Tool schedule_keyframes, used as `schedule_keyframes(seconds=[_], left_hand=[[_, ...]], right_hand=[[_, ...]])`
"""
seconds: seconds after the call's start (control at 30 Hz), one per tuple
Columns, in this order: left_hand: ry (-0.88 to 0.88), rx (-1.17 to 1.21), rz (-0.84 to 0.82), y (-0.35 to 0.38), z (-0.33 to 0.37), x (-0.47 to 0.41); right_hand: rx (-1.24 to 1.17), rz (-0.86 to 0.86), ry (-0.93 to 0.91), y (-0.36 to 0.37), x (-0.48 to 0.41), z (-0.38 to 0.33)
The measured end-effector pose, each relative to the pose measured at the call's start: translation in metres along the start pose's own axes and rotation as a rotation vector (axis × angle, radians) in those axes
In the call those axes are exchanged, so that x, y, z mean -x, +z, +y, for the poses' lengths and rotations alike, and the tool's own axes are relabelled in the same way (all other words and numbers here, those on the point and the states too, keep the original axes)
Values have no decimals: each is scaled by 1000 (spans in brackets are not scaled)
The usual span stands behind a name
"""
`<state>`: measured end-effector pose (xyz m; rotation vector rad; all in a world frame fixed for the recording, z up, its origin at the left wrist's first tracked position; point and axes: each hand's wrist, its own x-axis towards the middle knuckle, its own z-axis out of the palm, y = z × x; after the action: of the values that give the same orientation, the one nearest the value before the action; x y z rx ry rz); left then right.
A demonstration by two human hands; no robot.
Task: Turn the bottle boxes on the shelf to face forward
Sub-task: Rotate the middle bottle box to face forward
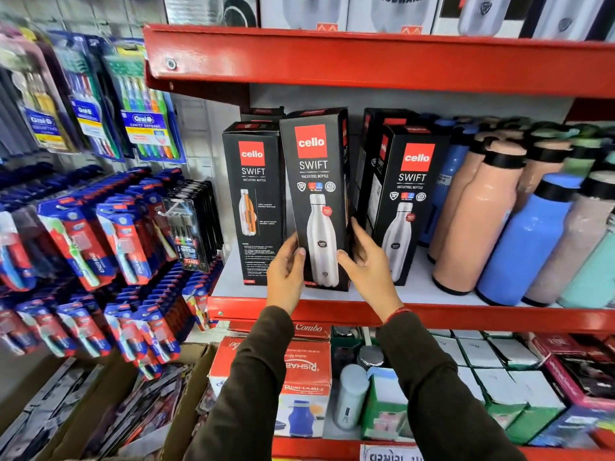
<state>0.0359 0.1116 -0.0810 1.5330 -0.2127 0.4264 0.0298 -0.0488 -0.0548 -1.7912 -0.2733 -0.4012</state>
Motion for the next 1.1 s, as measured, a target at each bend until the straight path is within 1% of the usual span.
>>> schedule_keyframes(seconds=[0.13,0.23,0.33,0.57,0.67,0.87,0.97,1.1], left_hand=[[8,2,47,5,-4,-1],[9,-7,83,10,-6,-3],[22,-49,77,14,-8,-4],[-15,-55,94,22,-17,-5],[2,-98,83,22,-18,-7],[10,-111,96,22,-19,-7],[26,-128,100,23,-19,-6],[51,-147,112,24,-14,-2]], right_hand=[[49,-21,-9,-1,-2,1],[83,-2,-18,2,-1,3],[100,28,-9,4,-2,7],[161,16,49,7,-8,16],[157,24,51,8,-6,19],[172,47,23,11,-6,20],[139,92,13,13,-3,22],[68,238,-6,15,4,27]])
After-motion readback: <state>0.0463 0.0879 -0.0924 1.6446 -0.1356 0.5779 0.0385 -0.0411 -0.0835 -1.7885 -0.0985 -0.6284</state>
